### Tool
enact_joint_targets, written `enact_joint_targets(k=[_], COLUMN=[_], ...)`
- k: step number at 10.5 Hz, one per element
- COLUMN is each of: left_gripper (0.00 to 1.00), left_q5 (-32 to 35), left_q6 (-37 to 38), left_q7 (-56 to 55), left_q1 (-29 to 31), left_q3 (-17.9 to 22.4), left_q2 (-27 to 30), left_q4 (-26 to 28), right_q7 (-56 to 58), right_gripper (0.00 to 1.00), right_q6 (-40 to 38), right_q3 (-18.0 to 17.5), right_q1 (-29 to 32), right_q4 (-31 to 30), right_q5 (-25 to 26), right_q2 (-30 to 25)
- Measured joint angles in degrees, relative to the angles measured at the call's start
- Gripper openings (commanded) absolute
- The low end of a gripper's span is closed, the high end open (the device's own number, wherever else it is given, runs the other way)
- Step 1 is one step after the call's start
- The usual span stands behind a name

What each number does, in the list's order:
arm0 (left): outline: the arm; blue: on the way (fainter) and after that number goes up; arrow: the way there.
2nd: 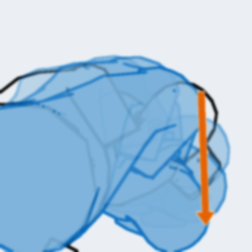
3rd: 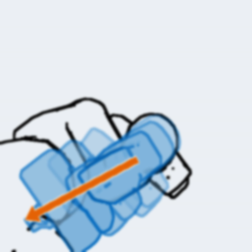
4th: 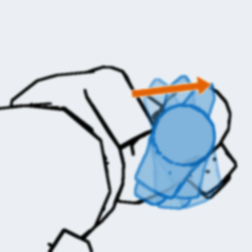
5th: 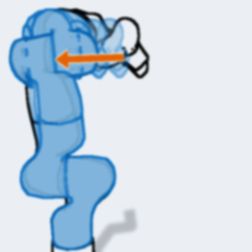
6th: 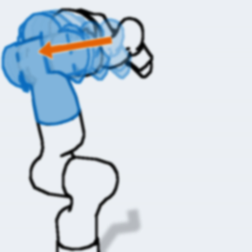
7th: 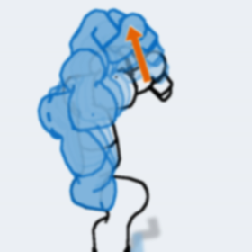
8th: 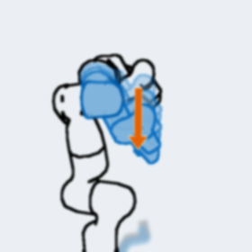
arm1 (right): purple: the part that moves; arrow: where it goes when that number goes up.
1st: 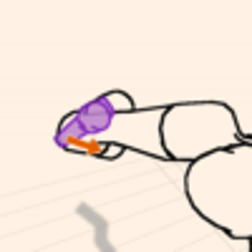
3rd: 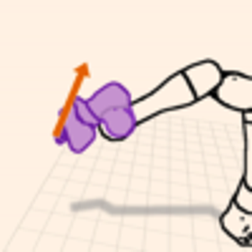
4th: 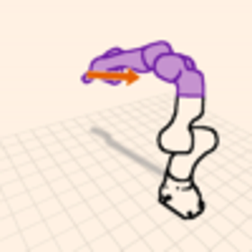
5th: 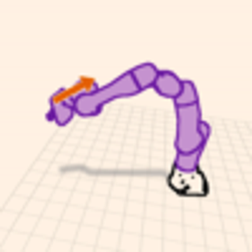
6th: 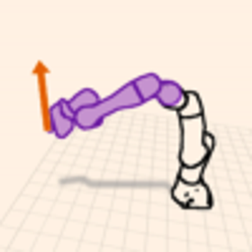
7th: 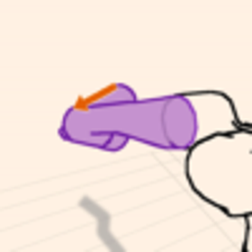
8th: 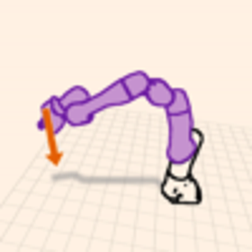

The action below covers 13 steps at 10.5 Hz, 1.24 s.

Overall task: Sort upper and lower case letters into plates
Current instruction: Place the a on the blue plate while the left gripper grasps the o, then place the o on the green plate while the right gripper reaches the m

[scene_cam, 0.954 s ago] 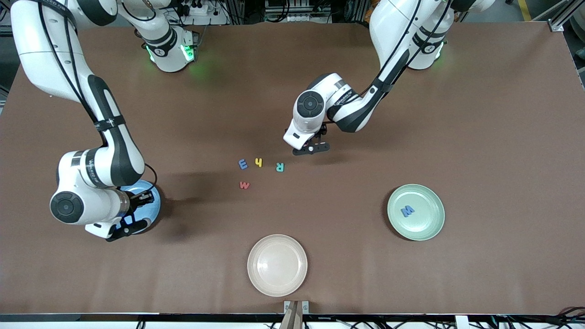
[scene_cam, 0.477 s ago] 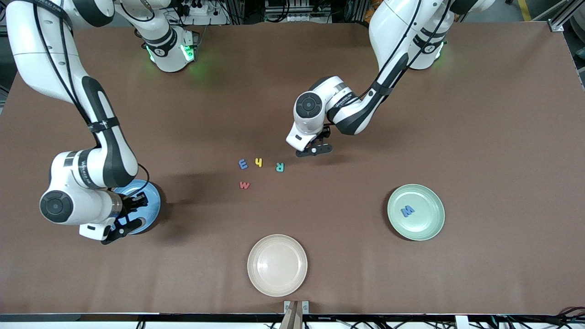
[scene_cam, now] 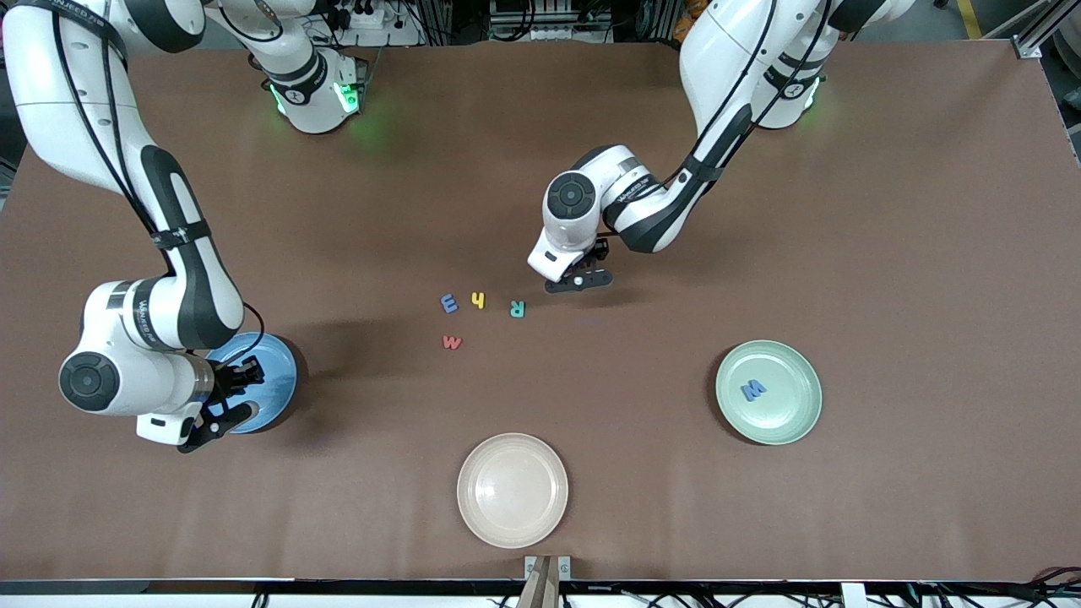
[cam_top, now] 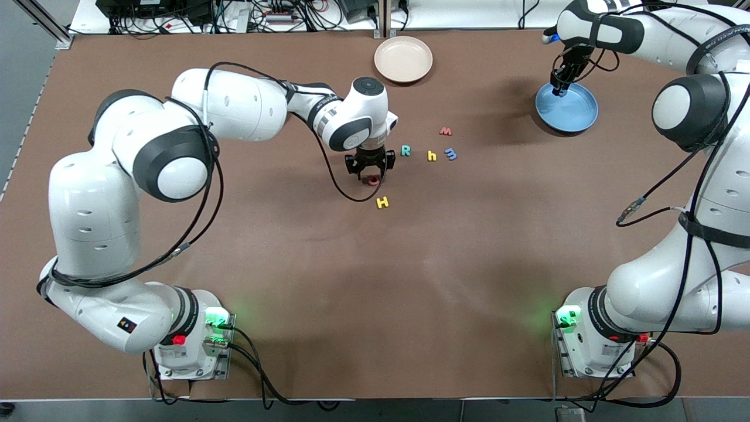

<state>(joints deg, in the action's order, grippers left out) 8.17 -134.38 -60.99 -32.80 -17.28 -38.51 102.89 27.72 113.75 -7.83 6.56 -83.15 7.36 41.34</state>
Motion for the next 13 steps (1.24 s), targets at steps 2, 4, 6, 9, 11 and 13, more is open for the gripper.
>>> enact_joint_targets(k=[2, 4, 6, 9, 11, 13], left_gripper=[0.52, 0.31, 0.0, 0.0, 0.0, 0.0], left_q5=[0.0, 0.0, 0.1, 2.0, 2.6, 3.7], left_q6=[-0.5, -0.6, -0.8, -0.9, -1.1, -0.9], left_q7=[0.0, 0.0, 0.0, 0.0, 0.0, 3.5], left_q1=[0.0, 0.0, -0.1, 0.0, 2.0, 7.2], left_q3=[0.0, 0.0, -0.1, -0.1, 0.3, 1.0], left_q2=[-0.3, -0.7, -0.8, -0.8, 0.8, 5.4], left_q4=[0.0, 0.0, -0.1, -0.4, -1.9, -2.6], right_q7=[0.0, 0.0, -2.2, -14.2, -18.2, -18.2], right_gripper=[1.0, 1.0, 1.0, 1.0, 1.0, 1.0], right_q6=[0.1, 0.3, 1.2, 2.1, 2.6, 3.8], right_q3=[0.0, -0.2, -0.8, -1.1, -1.1, -1.2], right_q1=[0.0, -0.1, -1.9, -10.0, -13.4, -15.7], right_q4=[0.0, 0.0, 0.0, 0.3, 0.4, 0.4], right_q5=[-0.1, -0.3, -0.6, -0.6, -1.3, -2.5], right_q2=[0.0, 0.0, 0.0, -0.1, -0.1, -0.1])
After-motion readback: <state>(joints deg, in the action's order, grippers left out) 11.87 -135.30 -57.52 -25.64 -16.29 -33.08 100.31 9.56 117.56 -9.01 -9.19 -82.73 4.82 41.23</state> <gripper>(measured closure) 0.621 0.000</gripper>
